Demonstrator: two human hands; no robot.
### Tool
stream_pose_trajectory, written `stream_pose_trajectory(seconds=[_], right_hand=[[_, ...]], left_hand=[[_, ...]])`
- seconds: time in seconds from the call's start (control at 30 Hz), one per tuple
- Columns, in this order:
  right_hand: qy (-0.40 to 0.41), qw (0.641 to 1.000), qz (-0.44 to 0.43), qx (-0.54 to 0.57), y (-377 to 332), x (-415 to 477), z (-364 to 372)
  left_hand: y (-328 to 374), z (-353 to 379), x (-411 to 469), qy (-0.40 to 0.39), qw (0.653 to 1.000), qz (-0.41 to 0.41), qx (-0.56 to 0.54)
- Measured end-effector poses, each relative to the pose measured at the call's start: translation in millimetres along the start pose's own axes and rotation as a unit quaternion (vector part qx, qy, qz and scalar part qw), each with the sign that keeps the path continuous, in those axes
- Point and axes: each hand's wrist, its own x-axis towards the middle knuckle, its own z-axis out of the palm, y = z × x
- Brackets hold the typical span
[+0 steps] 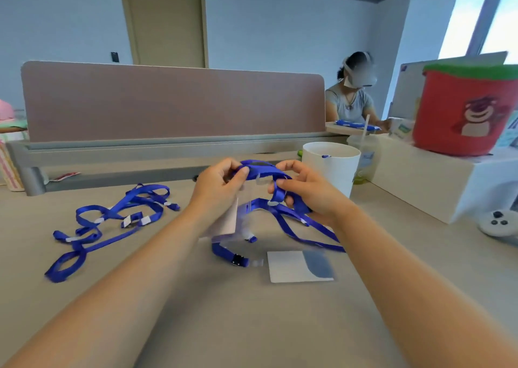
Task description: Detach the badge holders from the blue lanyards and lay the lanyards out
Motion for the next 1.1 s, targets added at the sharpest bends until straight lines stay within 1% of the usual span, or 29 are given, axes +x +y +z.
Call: stream_pose_trajectory(seconds=[0.07,0.1,0.17,0.2,0.27,0.33,0.4,0.5,0.63,0.7,0.73,0.83,0.9,0.93,0.97,1.0,1.07,1.1], right_hand=[[0.024,0.999,0.004,-0.036,2,3,-17],[0.042,0.998,0.003,-0.051,2,4,-25],[0.105,0.991,-0.010,-0.084,-2,11,-42],[0.150,0.981,-0.015,-0.119,-7,16,-50],[0.228,0.953,-0.036,-0.197,-16,33,-68],[0.267,0.926,-0.079,-0.255,-27,53,-81],[0.293,0.897,-0.099,-0.317,-34,71,-92],[0.313,0.849,-0.082,-0.418,-35,94,-105],[0.319,0.803,-0.040,-0.501,-25,109,-115],[0.315,0.792,-0.019,-0.523,-19,113,-119],[0.303,0.794,-0.005,-0.527,-16,114,-121],[0.216,0.804,0.063,-0.551,-10,116,-127],[0.170,0.786,0.114,-0.583,-13,115,-126],[0.171,0.775,0.121,-0.596,-15,114,-126],[0.187,0.767,0.110,-0.604,-17,113,-126],[0.220,0.765,0.087,-0.599,-19,111,-125],[0.295,0.778,0.023,-0.555,-20,105,-118],[0.310,0.788,-0.010,-0.531,-19,101,-110]], left_hand=[[0,18,10,-0.022,0.998,-0.026,-0.055],[1,26,13,-0.025,0.993,-0.051,-0.101],[-3,38,18,-0.003,0.978,-0.118,-0.171],[-8,42,21,0.021,0.974,-0.140,-0.175],[-19,45,25,0.063,0.978,-0.155,-0.122],[-28,40,26,0.083,0.984,-0.144,-0.064],[-31,34,28,0.087,0.987,-0.133,-0.026],[-32,30,30,0.100,0.986,-0.130,-0.005],[-32,31,30,0.097,0.988,-0.119,-0.030],[-30,34,30,0.085,0.989,-0.119,-0.032],[-30,35,30,0.082,0.989,-0.122,-0.030],[-31,38,32,0.082,0.988,-0.127,-0.027],[-34,38,33,0.079,0.989,-0.127,-0.024],[-35,38,33,0.076,0.989,-0.128,-0.022],[-36,38,33,0.072,0.989,-0.130,-0.020],[-36,38,33,0.068,0.989,-0.132,-0.019],[-35,37,33,0.061,0.989,-0.132,-0.019],[-33,35,33,0.057,0.990,-0.132,-0.016]])
